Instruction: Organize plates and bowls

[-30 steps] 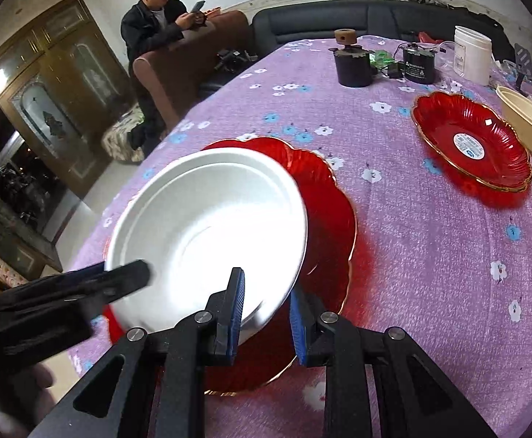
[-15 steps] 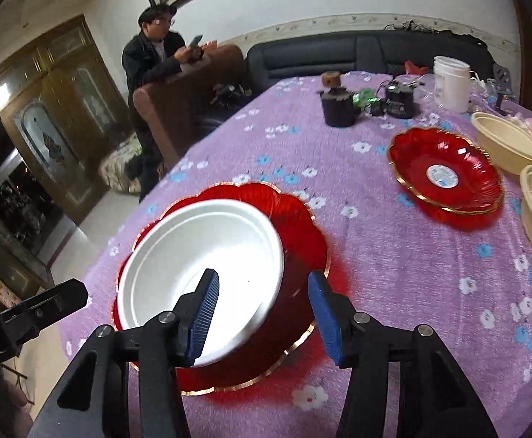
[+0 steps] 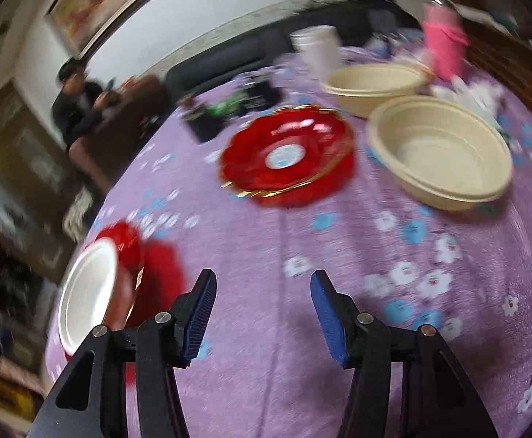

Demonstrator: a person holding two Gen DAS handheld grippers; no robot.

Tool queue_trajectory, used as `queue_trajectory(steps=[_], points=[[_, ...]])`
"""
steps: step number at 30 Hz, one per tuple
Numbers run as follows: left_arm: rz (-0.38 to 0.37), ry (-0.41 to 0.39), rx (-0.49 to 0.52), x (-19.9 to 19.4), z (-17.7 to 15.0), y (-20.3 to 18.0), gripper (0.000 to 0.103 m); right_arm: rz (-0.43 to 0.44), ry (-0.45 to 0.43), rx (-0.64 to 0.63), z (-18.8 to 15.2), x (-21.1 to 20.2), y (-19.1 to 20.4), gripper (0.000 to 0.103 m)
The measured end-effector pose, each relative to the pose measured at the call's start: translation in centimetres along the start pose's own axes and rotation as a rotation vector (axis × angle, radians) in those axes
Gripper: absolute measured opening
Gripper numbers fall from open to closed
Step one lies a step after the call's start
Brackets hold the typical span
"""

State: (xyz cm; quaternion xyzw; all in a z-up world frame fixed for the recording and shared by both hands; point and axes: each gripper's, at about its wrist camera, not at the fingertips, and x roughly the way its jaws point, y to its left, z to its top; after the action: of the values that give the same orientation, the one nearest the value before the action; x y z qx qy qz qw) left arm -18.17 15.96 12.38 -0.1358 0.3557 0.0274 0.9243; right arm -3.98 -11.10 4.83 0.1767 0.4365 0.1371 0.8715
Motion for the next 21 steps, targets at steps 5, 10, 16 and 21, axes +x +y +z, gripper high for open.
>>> queue_trajectory(steps=[5, 10, 16, 21], points=[[0.009, 0.017, -0.014, 0.4, -0.3, 0.4, 0.078, -0.014, -0.002, 0.074, 2.3, 2.1, -1.4, 0.058], [0.024, 0.025, -0.012, 0.5, -0.4, 0.9, 0.078, -0.019, 0.003, 0.139, 5.3, 5.3, -1.4, 0.058], [0.041, 0.025, -0.008, 0.4, -0.3, 1.4, 0.078, -0.038, 0.029, 0.242, 7.1, 8.7, -2.1, 0.058], [0.057, 0.024, -0.019, 0.1, -0.4, 1.8, 0.078, -0.071, 0.033, 0.282, 7.6, 10.1, -2.9, 0.025]])
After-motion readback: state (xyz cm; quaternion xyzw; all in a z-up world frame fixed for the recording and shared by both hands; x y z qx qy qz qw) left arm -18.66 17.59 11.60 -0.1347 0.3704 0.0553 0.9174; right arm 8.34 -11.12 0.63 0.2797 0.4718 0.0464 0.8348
